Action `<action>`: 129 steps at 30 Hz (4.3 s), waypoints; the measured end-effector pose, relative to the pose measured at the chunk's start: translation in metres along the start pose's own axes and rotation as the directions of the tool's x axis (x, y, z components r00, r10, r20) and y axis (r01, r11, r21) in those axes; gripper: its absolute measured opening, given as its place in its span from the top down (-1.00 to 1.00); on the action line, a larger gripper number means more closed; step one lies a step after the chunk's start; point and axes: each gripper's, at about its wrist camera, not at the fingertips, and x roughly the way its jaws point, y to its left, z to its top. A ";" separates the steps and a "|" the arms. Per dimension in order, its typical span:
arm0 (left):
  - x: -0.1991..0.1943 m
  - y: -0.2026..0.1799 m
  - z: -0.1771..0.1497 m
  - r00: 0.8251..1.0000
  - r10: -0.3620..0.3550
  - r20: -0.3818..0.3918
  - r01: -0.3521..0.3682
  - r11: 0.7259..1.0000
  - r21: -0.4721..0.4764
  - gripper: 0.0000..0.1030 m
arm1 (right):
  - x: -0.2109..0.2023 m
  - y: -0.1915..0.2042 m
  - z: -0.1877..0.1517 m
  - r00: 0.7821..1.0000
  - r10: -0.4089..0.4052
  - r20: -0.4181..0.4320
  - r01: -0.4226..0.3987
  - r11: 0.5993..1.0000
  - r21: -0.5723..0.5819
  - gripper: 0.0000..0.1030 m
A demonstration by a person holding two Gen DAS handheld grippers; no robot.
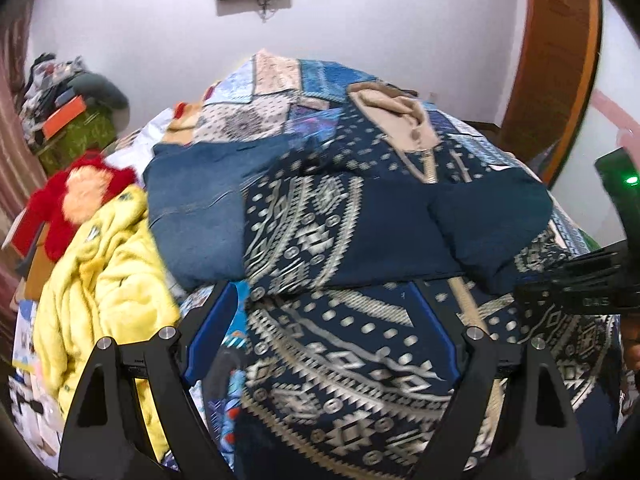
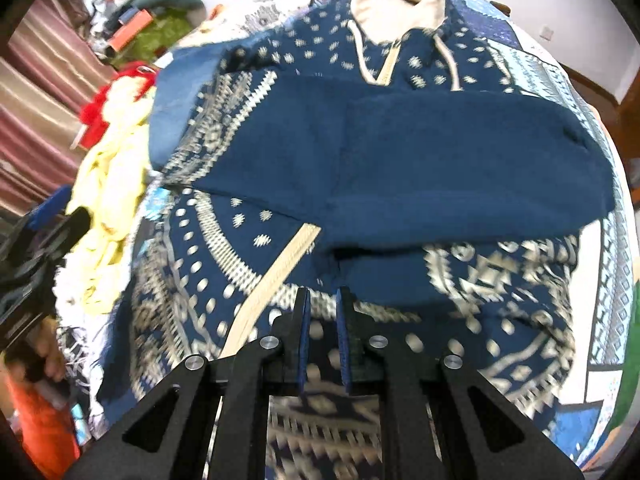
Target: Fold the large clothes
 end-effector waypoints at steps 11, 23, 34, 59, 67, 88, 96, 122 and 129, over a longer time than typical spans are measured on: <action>0.036 -0.119 0.057 0.987 -0.157 -0.045 0.162 0.970 0.178 -0.66 | -0.095 -0.114 -0.020 0.947 -0.234 0.218 0.207 0.968 0.141 0.83; 0.138 -0.268 0.075 0.924 -0.268 -0.274 0.347 0.888 0.302 -0.66 | -0.094 -0.225 -0.059 0.940 -0.289 0.179 0.222 0.921 0.322 0.83; 0.170 -0.295 0.085 0.934 -0.238 -0.266 0.319 0.891 0.323 0.40 | -0.077 -0.231 -0.060 0.951 -0.268 0.157 0.207 0.924 0.323 0.83; 0.064 0.027 0.079 0.998 -0.060 0.033 0.062 0.997 -0.054 0.84 | -0.019 -0.114 0.035 0.932 -0.325 0.160 0.320 0.946 0.059 0.83; 0.119 0.087 -0.020 0.979 -0.053 -0.197 0.013 0.980 -0.199 0.81 | 0.032 -0.122 0.035 0.921 -0.384 0.062 0.383 0.923 0.024 0.83; 0.071 0.086 -0.071 0.952 0.161 -0.262 -0.179 0.983 -0.046 -0.18 | -0.009 -0.148 0.014 0.830 -0.547 0.112 0.544 0.837 0.056 -0.90; 0.024 0.059 0.013 0.988 0.126 -0.094 -0.128 0.991 -0.022 -0.40 | -0.079 -0.108 0.039 0.835 -0.454 0.312 0.469 0.883 0.027 -0.90; 0.238 -0.023 0.206 0.992 -0.023 -0.126 0.024 1.000 0.010 -0.67 | 0.051 -0.151 0.253 0.964 -0.187 0.191 0.167 0.979 0.113 -0.90; 0.296 -0.020 0.218 0.982 -0.043 -0.185 0.030 0.997 -0.076 -0.67 | 0.109 -0.167 0.277 0.984 -0.134 0.119 0.114 0.981 0.155 -0.65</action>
